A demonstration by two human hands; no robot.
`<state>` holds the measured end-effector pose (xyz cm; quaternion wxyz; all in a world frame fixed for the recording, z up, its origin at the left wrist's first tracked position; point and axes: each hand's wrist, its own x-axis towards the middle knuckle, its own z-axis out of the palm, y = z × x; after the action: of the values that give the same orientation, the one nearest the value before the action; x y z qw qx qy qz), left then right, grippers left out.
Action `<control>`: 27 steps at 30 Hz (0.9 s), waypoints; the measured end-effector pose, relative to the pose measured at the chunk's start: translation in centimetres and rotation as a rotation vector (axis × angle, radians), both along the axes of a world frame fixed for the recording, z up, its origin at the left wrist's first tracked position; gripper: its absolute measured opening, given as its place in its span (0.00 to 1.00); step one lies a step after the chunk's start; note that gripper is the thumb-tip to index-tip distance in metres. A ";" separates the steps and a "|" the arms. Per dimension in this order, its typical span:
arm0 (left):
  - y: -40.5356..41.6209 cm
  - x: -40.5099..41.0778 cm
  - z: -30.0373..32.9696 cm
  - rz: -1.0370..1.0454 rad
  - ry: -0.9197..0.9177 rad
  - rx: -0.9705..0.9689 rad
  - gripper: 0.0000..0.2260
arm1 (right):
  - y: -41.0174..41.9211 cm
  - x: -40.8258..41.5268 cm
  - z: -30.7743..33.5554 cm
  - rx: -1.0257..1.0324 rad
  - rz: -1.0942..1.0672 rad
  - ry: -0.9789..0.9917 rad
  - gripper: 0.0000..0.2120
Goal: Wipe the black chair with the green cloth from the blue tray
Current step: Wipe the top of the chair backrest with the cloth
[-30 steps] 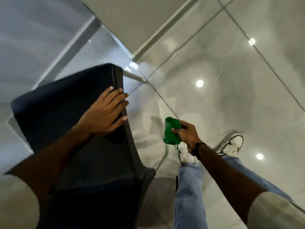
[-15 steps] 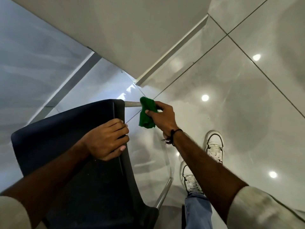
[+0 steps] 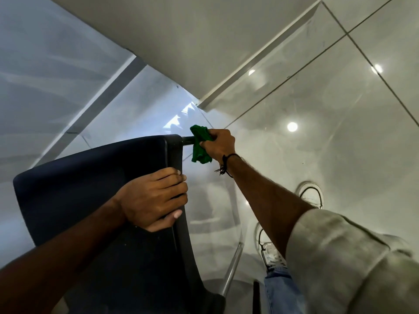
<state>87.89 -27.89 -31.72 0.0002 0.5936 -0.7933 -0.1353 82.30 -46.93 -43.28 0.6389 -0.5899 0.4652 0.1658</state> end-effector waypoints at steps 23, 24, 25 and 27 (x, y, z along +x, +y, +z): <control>0.0 0.1 0.0 0.019 0.025 -0.031 0.15 | 1.2 -0.3 2.2 0.008 -0.091 -0.131 0.19; 0.0 0.0 0.0 0.023 0.027 -0.028 0.15 | 1.3 -0.4 2.2 0.011 -0.102 -0.157 0.19; 0.0 0.0 0.0 0.025 0.032 -0.025 0.15 | 1.4 -0.4 1.9 0.005 -0.109 -0.160 0.19; 0.1 0.1 -0.1 0.016 0.038 -0.023 0.16 | 1.0 0.0 0.8 -0.041 -0.084 -0.109 0.19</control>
<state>87.96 -27.82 -31.84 0.0231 0.5973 -0.7898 -0.1373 82.31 -45.92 -42.51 0.6573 -0.5911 0.4574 0.0970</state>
